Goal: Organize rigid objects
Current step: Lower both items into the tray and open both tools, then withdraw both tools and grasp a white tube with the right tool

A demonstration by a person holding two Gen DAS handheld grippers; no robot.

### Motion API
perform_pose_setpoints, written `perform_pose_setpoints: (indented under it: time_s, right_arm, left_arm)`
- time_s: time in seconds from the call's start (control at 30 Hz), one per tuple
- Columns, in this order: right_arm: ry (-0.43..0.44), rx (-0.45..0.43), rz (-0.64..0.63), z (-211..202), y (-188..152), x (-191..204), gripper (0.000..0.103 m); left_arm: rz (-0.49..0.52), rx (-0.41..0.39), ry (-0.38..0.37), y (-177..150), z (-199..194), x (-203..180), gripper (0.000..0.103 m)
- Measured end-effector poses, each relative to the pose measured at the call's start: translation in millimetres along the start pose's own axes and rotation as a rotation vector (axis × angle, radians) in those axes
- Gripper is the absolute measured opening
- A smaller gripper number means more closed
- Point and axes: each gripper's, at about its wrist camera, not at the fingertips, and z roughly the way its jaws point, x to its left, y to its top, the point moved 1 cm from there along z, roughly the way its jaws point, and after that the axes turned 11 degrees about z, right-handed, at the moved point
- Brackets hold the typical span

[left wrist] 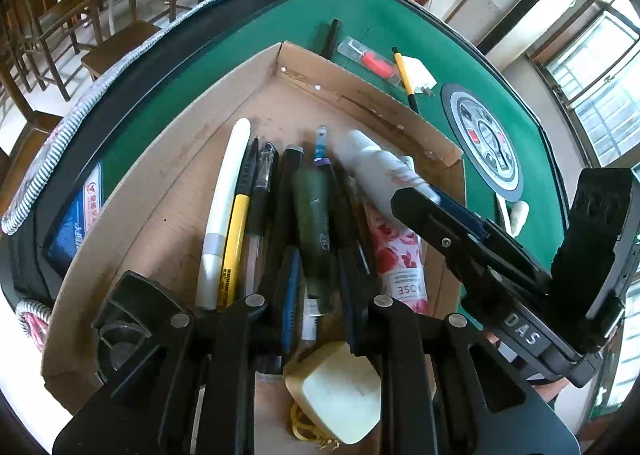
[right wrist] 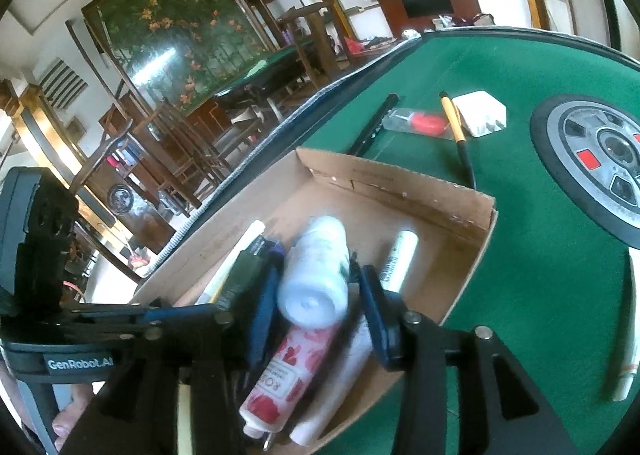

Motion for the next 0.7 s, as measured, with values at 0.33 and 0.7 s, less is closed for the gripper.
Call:
perform_pose_setpoints:
  time_s: [0.33, 0.7]
  right_arm:
    - [0.053, -0.041, 0.052, -11, 4, -6, 0.054]
    - [0.100, -0.075, 0.102, -27, 13, -11, 0.054]
  left_arm:
    - [0.067, -0.074, 0.081, -12, -8, -24, 0.039]
    - [0.141, -0.152, 0.087, -23, -27, -64, 0.039]
